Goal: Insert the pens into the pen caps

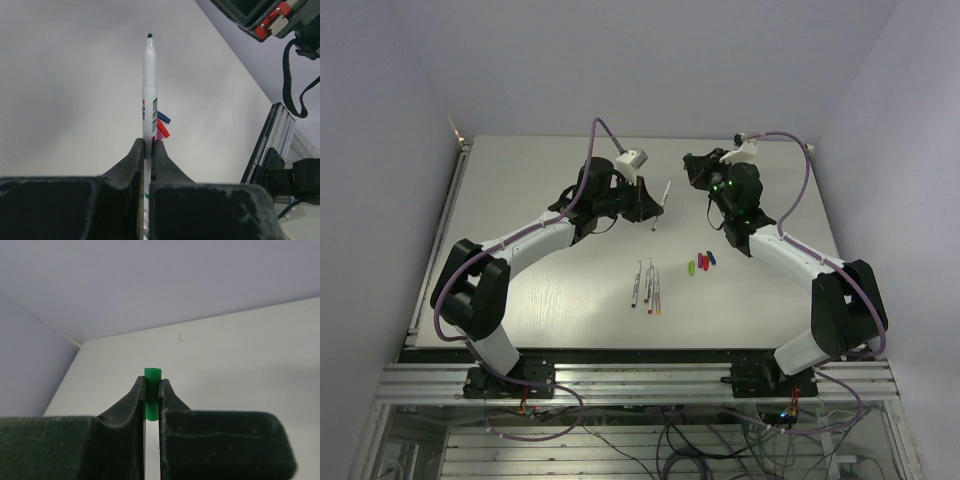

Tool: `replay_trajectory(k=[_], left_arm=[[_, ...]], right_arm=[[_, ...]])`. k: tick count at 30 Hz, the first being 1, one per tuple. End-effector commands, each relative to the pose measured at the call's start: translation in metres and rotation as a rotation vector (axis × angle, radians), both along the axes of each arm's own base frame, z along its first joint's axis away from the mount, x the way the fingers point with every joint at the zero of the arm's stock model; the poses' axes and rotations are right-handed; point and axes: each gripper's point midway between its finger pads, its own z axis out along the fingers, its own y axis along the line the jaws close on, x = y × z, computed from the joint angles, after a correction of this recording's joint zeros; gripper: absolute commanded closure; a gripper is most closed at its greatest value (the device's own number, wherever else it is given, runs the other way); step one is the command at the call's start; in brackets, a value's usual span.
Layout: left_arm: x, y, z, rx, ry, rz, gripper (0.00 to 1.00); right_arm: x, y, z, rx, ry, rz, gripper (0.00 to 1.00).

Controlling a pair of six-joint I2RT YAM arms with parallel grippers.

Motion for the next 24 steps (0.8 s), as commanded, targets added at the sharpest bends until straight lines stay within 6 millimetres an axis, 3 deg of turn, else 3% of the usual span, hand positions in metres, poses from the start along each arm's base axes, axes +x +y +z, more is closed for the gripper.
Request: replay_trajectory(k=[1, 8, 24], left_arm=[[-0.004, -0.005, 0.026, -0.08, -0.044, -0.038, 0.93], [-0.003, -0.007, 0.026, -0.093, -0.037, -0.037, 0.93], [-0.003, -0.005, 0.025, -0.118, -0.023, -0.008, 0.93]], right_arm=[[-0.003, 0.013, 0.024, 0.079, -0.083, 0.077, 1.0], [-0.015, 0.023, 0.033, 0.122, -0.113, 0.153, 1.0], [-0.029, 0.031, 0.023, 0.218, -0.079, 0.211, 1.0]])
